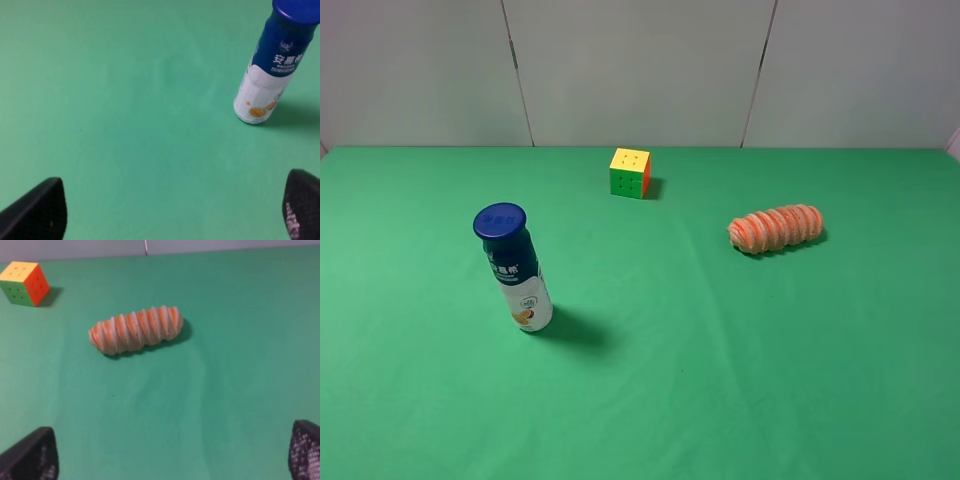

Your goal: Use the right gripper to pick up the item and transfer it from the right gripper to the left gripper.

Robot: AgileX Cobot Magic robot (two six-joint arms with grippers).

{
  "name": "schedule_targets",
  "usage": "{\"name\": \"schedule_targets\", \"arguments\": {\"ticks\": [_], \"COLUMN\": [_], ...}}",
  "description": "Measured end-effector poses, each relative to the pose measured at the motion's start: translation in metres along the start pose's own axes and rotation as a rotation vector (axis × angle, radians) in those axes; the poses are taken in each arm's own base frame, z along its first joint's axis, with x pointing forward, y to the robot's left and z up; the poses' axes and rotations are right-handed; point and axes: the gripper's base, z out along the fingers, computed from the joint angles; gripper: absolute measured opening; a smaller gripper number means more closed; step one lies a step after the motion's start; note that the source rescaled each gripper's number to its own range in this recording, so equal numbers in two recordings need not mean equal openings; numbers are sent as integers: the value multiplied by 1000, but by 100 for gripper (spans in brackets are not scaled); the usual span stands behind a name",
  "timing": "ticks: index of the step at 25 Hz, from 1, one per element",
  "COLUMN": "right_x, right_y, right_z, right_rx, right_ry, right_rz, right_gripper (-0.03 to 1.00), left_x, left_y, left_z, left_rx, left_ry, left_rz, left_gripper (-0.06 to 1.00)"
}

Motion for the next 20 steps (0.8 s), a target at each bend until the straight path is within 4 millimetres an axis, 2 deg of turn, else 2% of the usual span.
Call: {"name": "schedule_targets", "arguments": {"ticks": [20], "right_x": [0], "right_y": [0], "right_z": [0], "right_rx": [0], "right_ry": [0], "right_rz": [0], "right_gripper": [100], "left_x": [0], "left_y": [0], "left_z": [0], "left_rx": [0], "left_ry": [0], "left_rz": [0], "left_gripper": [100]}}
